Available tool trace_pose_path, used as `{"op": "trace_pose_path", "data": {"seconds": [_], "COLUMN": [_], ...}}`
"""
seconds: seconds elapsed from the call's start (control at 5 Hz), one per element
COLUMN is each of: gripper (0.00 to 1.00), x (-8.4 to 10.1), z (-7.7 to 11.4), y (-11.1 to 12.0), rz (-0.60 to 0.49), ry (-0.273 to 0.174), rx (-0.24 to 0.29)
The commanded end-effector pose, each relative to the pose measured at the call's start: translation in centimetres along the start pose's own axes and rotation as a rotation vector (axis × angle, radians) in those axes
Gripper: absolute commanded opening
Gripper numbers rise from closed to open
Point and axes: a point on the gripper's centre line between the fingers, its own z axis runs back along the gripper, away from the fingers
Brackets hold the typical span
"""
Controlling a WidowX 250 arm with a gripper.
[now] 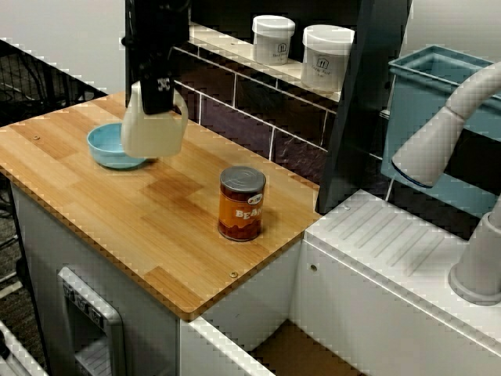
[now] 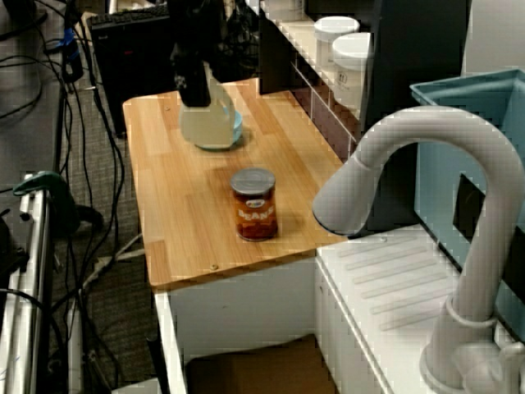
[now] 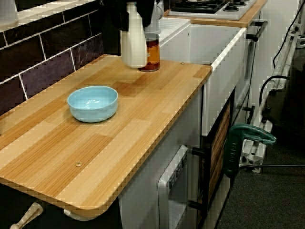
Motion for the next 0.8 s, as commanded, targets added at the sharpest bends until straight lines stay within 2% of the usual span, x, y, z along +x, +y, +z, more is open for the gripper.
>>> {"op": "trace_pose_path", "data": {"seconds": [0.0, 0.4, 0.6], "gripper": [0.0, 0.0, 0.0], "x": [0.6, 1.0, 0.9], "z": [0.1, -1.2, -1.9], "y": [-1.1, -1.0, -0.8], "rz": [0.007, 0.016, -0.002], "ry": [-0.046, -0.039, -0.035], "rx": [0.071, 0.083, 0.026]}}
